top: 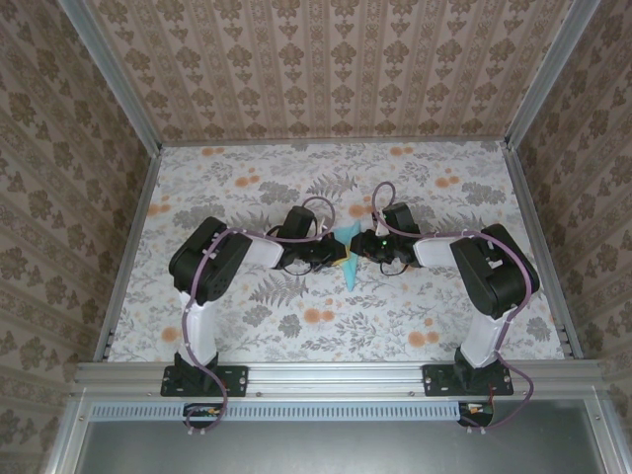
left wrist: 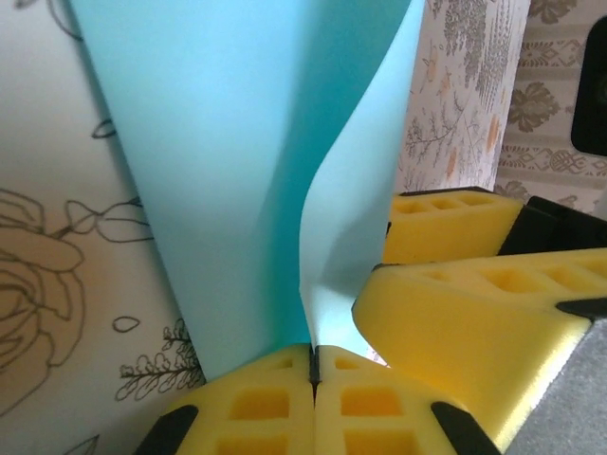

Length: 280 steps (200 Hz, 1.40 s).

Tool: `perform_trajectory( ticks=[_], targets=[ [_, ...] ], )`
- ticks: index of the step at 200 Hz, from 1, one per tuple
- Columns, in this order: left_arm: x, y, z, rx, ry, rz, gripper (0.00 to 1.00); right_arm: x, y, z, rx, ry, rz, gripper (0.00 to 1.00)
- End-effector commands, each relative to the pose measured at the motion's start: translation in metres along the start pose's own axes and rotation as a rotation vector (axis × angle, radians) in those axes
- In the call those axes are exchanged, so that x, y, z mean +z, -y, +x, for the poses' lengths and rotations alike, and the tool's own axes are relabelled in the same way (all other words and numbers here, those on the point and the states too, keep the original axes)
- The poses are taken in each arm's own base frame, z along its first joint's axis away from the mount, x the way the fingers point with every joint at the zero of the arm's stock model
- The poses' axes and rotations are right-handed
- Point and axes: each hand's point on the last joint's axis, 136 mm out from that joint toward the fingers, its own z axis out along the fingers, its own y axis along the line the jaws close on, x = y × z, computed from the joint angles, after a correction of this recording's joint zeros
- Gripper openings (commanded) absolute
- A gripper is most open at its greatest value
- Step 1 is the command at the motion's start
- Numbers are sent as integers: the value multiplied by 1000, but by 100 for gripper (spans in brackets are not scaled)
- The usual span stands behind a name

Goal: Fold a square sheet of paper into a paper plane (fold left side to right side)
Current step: Fold the wing for the fifth time at the center of the table.

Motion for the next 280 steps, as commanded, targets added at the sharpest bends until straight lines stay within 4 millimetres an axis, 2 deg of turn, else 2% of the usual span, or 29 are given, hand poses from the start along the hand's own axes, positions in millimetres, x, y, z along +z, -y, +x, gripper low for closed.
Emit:
perform_trajectory(
  ticks=[1, 26, 61, 85, 170, 218, 280],
  targets=[
    [-1, 2, -9, 20, 39, 1, 0, 5, 9, 14, 11, -54, 41, 34],
    [-8, -2, -11, 26, 54, -15, 0, -3, 1, 6, -4, -33, 26, 37],
    [-14, 3, -14, 55, 65, -6, 0, -19, -10, -10, -20, -3, 16, 42],
    [-17, 8, -16, 82, 69, -5, 0, -23, -15, -18, -14, 6, 14, 45],
    [-19, 1, -16, 93, 65, -37, 0, -7, -23, -23, 33, -25, -21, 48],
    [-20, -1, -15, 91, 66, -44, 0, 0, -16, -21, 52, -34, 12, 48],
    [-20, 0, -16, 92, 66, -45, 0, 8, -16, -19, 54, -55, 11, 49]
  ],
)
